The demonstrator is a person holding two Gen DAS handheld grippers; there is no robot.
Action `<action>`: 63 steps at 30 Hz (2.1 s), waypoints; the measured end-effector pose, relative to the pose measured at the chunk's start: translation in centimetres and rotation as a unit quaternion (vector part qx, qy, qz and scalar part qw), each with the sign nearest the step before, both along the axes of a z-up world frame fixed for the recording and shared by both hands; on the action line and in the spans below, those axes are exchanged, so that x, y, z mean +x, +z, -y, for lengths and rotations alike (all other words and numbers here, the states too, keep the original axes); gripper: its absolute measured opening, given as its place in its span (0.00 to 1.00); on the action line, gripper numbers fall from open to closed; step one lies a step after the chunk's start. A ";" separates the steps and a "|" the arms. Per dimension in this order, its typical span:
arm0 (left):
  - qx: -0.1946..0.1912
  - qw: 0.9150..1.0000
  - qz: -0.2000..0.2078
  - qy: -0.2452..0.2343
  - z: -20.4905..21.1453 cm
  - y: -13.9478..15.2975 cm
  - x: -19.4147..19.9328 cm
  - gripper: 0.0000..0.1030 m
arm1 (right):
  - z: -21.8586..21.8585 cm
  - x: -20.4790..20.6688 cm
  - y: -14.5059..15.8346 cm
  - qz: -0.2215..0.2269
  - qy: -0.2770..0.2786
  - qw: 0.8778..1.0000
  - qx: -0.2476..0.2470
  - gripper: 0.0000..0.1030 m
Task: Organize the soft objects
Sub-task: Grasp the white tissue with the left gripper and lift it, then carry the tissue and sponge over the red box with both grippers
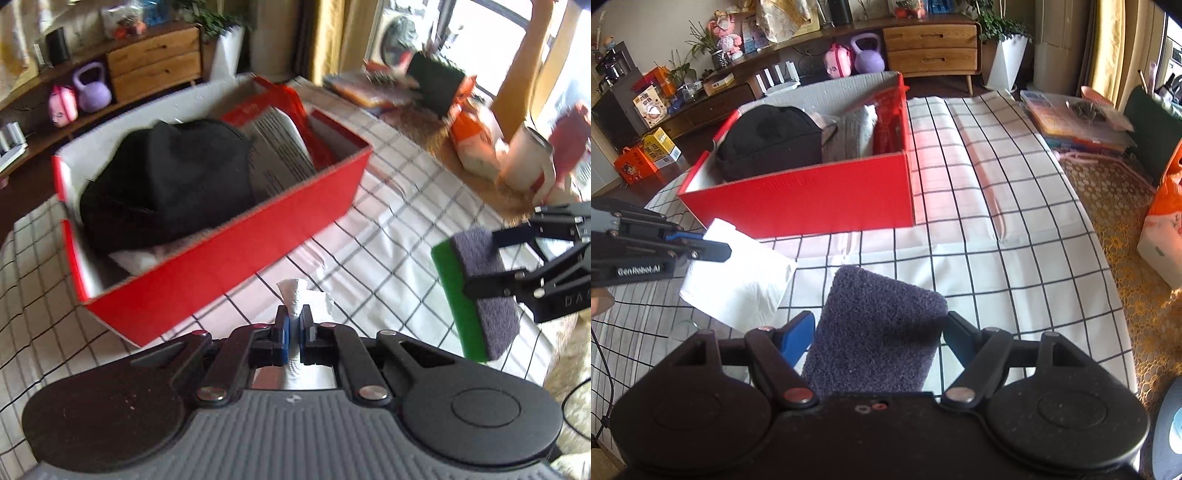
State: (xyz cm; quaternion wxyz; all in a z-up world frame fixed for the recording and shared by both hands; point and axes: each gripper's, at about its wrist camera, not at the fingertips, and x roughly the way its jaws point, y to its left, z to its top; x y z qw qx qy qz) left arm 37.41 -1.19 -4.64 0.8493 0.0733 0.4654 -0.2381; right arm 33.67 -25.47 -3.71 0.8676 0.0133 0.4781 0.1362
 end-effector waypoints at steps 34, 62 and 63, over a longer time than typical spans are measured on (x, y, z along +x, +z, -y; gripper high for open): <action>-0.104 0.971 0.086 0.197 -6.9 6.9 9.5 0.05 | -8.4 15.3 5.5 0.070 0.063 0.995 -0.014 0.73; -0.056 0.975 0.046 0.211 -7.2 -0.3 13.5 0.05 | -8.9 18.7 1.1 0.094 0.050 0.994 -0.018 0.77; -0.056 0.975 0.048 0.211 -7.2 -0.3 13.4 0.06 | -8.8 18.5 1.2 0.095 0.048 0.994 -0.017 0.78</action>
